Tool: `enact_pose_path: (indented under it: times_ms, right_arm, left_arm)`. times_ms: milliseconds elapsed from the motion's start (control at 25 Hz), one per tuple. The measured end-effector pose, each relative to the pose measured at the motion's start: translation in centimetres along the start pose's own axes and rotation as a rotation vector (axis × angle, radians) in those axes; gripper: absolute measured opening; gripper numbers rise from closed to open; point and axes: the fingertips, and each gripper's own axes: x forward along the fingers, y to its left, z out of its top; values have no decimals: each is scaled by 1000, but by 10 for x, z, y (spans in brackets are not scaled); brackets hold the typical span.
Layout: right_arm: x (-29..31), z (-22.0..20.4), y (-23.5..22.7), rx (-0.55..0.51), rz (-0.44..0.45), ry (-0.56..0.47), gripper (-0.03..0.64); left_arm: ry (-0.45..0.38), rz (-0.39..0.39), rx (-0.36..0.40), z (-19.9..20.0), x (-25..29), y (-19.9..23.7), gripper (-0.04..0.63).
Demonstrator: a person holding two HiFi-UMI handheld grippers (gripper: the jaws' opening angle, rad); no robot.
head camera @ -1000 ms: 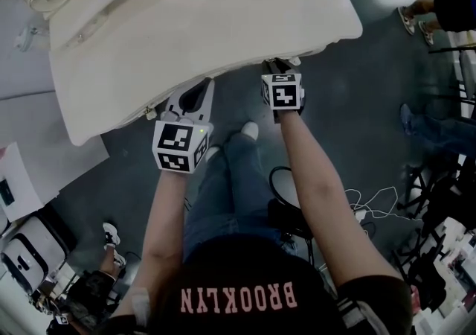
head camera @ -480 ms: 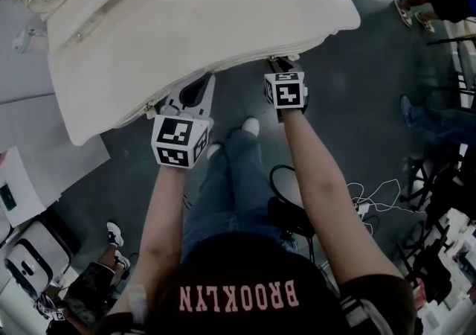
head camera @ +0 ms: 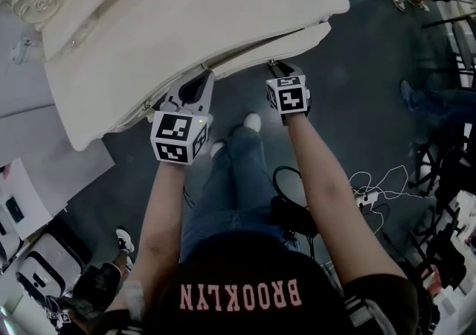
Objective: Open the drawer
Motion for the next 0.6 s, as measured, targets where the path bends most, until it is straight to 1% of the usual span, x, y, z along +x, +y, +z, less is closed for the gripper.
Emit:
enact_pose_path:
  times_ms: [120, 600]
  right_arm:
    - [-7, -8, 0, 2, -2, 3, 109]
    - [-36, -46, -2, 21, -23, 4, 110]
  left_arm:
    - [3, -21, 16, 0, -1, -8, 5]
    - [4, -69, 36, -10, -12, -34, 5]
